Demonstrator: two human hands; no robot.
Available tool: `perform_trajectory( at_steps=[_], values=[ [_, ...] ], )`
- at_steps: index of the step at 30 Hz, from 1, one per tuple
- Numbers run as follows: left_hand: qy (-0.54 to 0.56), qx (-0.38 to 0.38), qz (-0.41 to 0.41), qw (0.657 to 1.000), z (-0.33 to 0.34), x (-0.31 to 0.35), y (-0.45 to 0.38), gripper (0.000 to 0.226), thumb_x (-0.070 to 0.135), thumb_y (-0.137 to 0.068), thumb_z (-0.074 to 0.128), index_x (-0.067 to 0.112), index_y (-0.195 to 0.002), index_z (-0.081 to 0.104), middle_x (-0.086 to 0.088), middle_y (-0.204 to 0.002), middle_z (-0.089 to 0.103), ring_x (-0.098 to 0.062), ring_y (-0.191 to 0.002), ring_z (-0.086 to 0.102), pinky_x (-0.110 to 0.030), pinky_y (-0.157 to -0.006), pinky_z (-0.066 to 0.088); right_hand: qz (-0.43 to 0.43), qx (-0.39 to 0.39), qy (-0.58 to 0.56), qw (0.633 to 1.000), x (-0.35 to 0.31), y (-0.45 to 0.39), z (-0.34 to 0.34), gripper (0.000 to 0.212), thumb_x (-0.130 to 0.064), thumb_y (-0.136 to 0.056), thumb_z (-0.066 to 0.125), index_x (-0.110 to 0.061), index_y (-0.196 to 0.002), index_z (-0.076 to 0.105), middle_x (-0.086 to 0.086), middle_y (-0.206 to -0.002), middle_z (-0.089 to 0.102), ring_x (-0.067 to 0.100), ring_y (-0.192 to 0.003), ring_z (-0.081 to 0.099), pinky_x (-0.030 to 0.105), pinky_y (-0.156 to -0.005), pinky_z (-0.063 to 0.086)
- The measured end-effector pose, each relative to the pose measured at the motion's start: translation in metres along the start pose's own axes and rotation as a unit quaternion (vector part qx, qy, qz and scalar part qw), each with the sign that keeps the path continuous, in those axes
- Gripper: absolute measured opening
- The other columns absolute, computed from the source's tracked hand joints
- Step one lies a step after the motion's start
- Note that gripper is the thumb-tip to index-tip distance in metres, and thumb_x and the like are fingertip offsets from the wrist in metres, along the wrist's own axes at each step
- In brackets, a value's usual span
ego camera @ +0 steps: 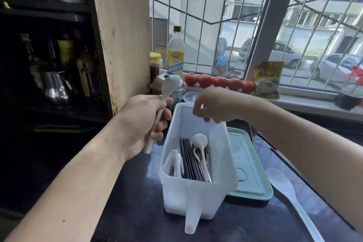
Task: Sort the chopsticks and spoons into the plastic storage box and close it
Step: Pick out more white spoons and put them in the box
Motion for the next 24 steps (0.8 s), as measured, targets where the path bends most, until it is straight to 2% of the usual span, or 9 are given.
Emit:
perform_trajectory(
  at_steps=[2, 4, 7, 10, 15, 17, 19, 22, 24],
  values=[
    [-0.002, -0.031, 0.002, 1.0, 0.014, 0.005, -0.002, 0.027, 0.006, -0.106, 0.041, -0.004, -0.12, 0.062, -0.006, -0.063, 0.056, -0.015, -0.046, 0.047, -0.023, -0.04, 0.034, -0.023, 0.097, -0.229, 0.968, 0.003, 0.019, -0.035, 0.026, -0.031, -0.104, 0.053, -0.009, -0.112, 0.065, 0.011, -0.087, 0.069, 0.014, -0.055, 0.056, 0.023, -0.048, 0.046],
    [-0.032, -0.067, 0.01, 0.997, 0.035, 0.01, -0.005, 0.022, 0.008, -0.108, 0.043, -0.002, -0.113, 0.062, -0.01, -0.066, 0.065, -0.022, -0.051, 0.063, -0.029, -0.045, 0.049, -0.044, 0.108, -0.359, 0.926, -0.006, 0.033, -0.046, 0.037, -0.044, -0.103, 0.05, -0.013, -0.119, 0.06, 0.012, -0.09, 0.069, 0.018, -0.058, 0.058, 0.033, -0.055, 0.048],
    [-0.097, -0.107, 0.028, 0.989, 0.066, 0.01, -0.01, 0.013, 0.011, -0.108, 0.048, 0.004, -0.109, 0.059, -0.016, -0.078, 0.072, -0.03, -0.067, 0.075, -0.038, -0.057, 0.062, -0.039, 0.132, -0.251, 0.958, -0.02, 0.036, -0.047, 0.037, -0.045, -0.098, 0.059, -0.016, -0.122, 0.062, 0.013, -0.098, 0.071, 0.02, -0.066, 0.064, 0.042, -0.065, 0.058],
    [-0.167, -0.101, 0.068, 0.978, 0.08, 0.003, -0.015, 0.01, 0.01, -0.106, 0.05, 0.011, -0.105, 0.06, -0.018, -0.088, 0.073, -0.026, -0.071, 0.077, -0.039, -0.064, 0.065, -0.004, 0.164, -0.128, 0.978, -0.018, 0.028, -0.049, 0.033, -0.032, -0.097, 0.064, -0.01, -0.122, 0.065, 0.011, -0.1, 0.07, 0.023, -0.078, 0.07, 0.04, -0.072, 0.063],
    [-0.246, -0.085, 0.045, 0.964, 0.071, -0.019, -0.017, 0.008, 0.015, -0.102, 0.059, 0.01, -0.106, 0.065, -0.018, -0.092, 0.075, -0.03, -0.077, 0.077, -0.044, -0.071, 0.065, 0.049, 0.014, -0.148, 0.988, 0.002, -0.004, -0.022, 0.021, -0.021, -0.092, 0.068, -0.003, -0.104, 0.068, 0.013, -0.091, 0.071, 0.02, -0.07, 0.065, 0.028, -0.058, 0.053],
    [-0.354, -0.072, 0.077, 0.929, 0.063, -0.019, -0.015, 0.016, 0.033, -0.102, 0.059, 0.019, -0.102, 0.067, -0.006, -0.09, 0.075, -0.024, -0.08, 0.074, -0.041, -0.071, 0.062, 0.063, -0.028, -0.128, 0.989, 0.005, -0.016, -0.009, 0.016, -0.012, -0.089, 0.068, -0.002, -0.101, 0.071, 0.012, -0.089, 0.07, 0.02, -0.069, 0.064, 0.026, -0.057, 0.052],
    [-0.457, -0.007, 0.128, 0.88, 0.049, -0.012, -0.012, 0.023, 0.046, -0.102, 0.054, 0.027, -0.103, 0.067, 0.007, -0.093, 0.07, -0.018, -0.089, 0.066, -0.033, -0.072, 0.05, 0.083, -0.044, -0.095, 0.991, 0.007, -0.03, 0.008, 0.013, -0.009, -0.094, 0.059, 0.0, -0.097, 0.067, 0.011, -0.083, 0.067, 0.02, -0.064, 0.063, 0.026, -0.055, 0.052],
    [-0.48, 0.099, 0.2, 0.848, 0.03, -0.003, -0.005, 0.023, 0.035, -0.104, 0.049, 0.024, -0.11, 0.068, 0.003, -0.105, 0.068, -0.023, -0.104, 0.059, -0.033, -0.081, 0.042, 0.094, -0.111, -0.006, 0.989, 0.015, -0.042, 0.044, 0.016, -0.009, -0.098, 0.048, -0.002, -0.089, 0.059, 0.01, -0.073, 0.063, 0.019, -0.057, 0.06, 0.026, -0.054, 0.052],
    [-0.503, 0.093, 0.207, 0.834, 0.028, -0.013, -0.006, 0.025, 0.029, -0.104, 0.045, 0.022, -0.116, 0.066, 0.0, -0.115, 0.063, -0.024, -0.113, 0.052, -0.032, -0.087, 0.039, 0.104, -0.173, 0.0, 0.979, 0.021, -0.046, 0.068, 0.012, -0.005, -0.098, 0.051, -0.004, -0.087, 0.057, 0.011, -0.077, 0.061, 0.02, -0.059, 0.061, 0.026, -0.053, 0.052]
  ],
)
Point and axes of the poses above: each hand's wrist, its own y-axis away from the middle knuckle, its own z-axis out of the palm, x = y × z, the point moved 6 cm from there along -y, towards the middle knuckle
